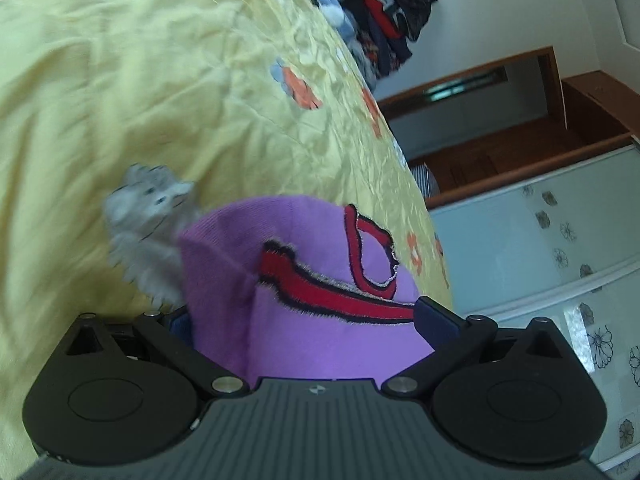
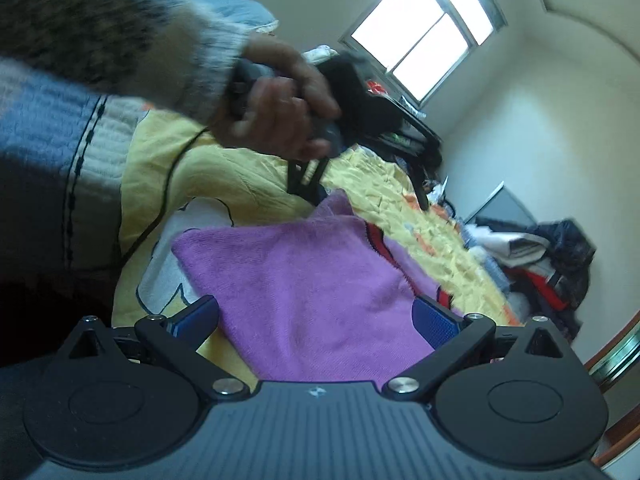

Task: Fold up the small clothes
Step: 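Move both grippers to the sweater's side edges and close on them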

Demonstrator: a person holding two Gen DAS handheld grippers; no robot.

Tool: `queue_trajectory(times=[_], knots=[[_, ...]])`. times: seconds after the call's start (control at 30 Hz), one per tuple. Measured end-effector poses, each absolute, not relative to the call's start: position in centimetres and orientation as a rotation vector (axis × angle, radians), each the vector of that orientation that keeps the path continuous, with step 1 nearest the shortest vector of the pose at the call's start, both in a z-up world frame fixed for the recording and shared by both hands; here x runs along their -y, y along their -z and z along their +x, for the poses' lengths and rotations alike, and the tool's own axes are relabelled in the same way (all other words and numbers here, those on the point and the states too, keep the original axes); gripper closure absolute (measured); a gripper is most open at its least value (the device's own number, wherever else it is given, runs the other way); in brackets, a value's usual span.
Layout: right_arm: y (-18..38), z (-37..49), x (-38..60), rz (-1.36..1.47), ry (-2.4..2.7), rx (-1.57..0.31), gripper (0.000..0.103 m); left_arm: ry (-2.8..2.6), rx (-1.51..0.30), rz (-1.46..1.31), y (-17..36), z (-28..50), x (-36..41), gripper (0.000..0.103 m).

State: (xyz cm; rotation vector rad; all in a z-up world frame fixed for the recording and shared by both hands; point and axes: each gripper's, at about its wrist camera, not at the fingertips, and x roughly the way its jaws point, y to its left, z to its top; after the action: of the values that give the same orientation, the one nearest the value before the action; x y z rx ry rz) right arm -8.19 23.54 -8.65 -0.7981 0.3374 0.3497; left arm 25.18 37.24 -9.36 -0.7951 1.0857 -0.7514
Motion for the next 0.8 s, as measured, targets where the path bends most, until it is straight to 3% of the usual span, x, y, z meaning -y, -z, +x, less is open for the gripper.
queue_trajectory(times=[0.13, 0.23, 0.3, 0.33, 0.4, 0.47, 0.53, 0.6, 0.67, 0.7, 0.8], knots=[[9.9, -9.3, -25.5, -0.949, -0.37, -0.278, 0.0, 0.764, -1.117, -0.801, 9.6, 26.6, -36.2, 0.003], [10.2, -9.5, -26.5, -0.969, -0.4, -0.272, 0.0, 0.733, -1.138, -0.815, 10.1, 26.8, -36.6, 0.028], [9.9, -9.0, -26.9, -0.942, -0.43, -0.309, 0.004, 0.7, -1.153, -0.84, 10.8, 27.0, -37.4, 0.056], [9.8, -8.6, -27.0, -0.927, -0.433, -0.323, 0.008, 0.686, -1.162, -0.853, 11.2, 27.1, -37.8, 0.062], [9.9, -7.8, -27.2, -0.914, -0.443, -0.363, 0.033, 0.673, -1.171, -0.865, 11.7, 27.1, -38.4, 0.076], [9.1, -7.0, -26.7, -0.812, -0.478, -0.421, 0.044, 0.652, -1.171, -0.863, 11.8, 26.8, -38.8, 0.087], [9.1, -6.8, -27.0, -0.827, -0.479, -0.417, 0.049, 0.647, -1.163, -0.832, 11.6, 26.6, -38.6, 0.088], [7.9, -6.1, -26.5, -0.712, -0.511, -0.465, 0.083, 0.62, -1.167, -0.818, 11.3, 26.6, -38.4, 0.09], [7.4, -5.0, -26.1, -0.65, -0.49, -0.515, 0.086, 0.607, -1.163, -0.767, 10.6, 26.4, -38.0, 0.091], [7.5, -4.7, -26.0, -0.663, -0.474, -0.51, 0.096, 0.596, -1.165, -0.752, 10.4, 26.4, -37.8, 0.093], [8.9, -4.1, -26.1, -0.737, -0.438, -0.478, 0.098, 0.578, -1.168, -0.711, 10.0, 26.5, -37.2, 0.095]])
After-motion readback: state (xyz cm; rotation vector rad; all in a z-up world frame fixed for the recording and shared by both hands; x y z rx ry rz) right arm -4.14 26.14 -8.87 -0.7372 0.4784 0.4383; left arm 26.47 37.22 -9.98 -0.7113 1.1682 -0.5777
